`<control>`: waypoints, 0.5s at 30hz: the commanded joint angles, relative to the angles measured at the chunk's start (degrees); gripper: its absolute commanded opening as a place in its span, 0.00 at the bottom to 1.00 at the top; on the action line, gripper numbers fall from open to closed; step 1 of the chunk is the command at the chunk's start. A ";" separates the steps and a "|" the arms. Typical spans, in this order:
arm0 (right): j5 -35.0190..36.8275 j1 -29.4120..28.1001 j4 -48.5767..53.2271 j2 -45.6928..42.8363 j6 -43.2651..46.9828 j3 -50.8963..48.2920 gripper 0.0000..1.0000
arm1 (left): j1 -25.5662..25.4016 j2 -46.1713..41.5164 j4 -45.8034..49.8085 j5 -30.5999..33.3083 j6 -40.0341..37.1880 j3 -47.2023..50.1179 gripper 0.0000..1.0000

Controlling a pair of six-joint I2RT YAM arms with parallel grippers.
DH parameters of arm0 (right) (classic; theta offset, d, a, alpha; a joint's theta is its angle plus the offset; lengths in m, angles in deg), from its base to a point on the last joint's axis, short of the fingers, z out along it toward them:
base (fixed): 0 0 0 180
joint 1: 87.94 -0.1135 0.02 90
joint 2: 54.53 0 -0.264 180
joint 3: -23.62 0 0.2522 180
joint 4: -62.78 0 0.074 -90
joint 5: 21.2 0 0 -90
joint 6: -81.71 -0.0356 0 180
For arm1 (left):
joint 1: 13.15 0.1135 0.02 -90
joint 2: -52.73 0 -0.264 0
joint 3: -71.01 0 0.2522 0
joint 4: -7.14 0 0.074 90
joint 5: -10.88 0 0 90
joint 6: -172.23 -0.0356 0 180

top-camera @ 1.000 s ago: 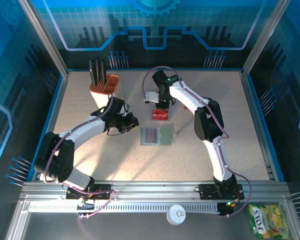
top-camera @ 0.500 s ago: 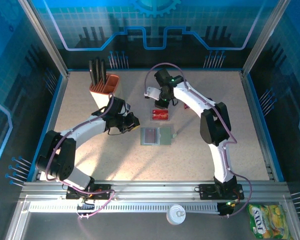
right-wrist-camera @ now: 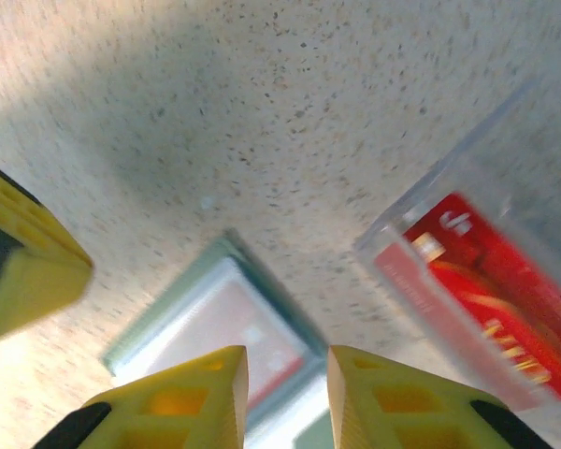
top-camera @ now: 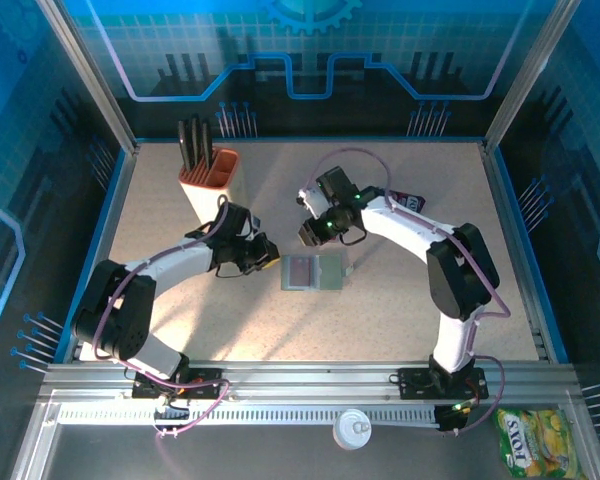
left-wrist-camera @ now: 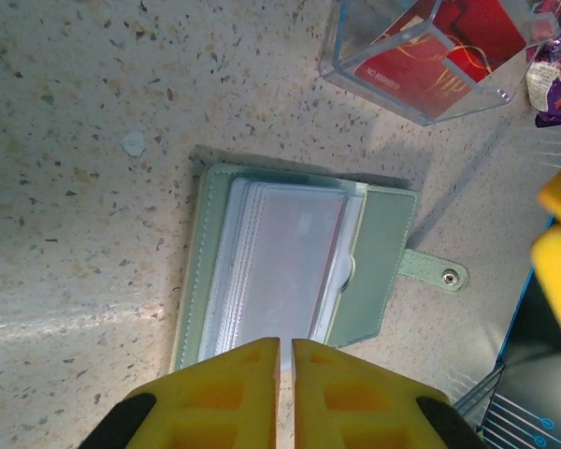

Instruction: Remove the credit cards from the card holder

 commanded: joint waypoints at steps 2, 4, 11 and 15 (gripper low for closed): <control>-5.33 -1.69 -7.41 -4.09 -18.37 -6.36 0.32 | -1.67 -0.16 -2.50 -0.88 2.41 2.98 0.12; -5.24 -2.36 -8.65 -5.03 -21.50 -8.72 0.32 | -2.31 -0.10 -4.33 -1.14 3.73 4.13 0.09; -5.31 -3.48 -13.40 -5.92 -29.59 -15.27 0.31 | -3.94 1.74 -5.64 -1.52 4.19 4.71 0.06; -7.86 -3.40 -12.12 -3.38 -31.70 -14.32 0.31 | -4.33 3.69 -5.20 -1.74 3.96 3.61 0.03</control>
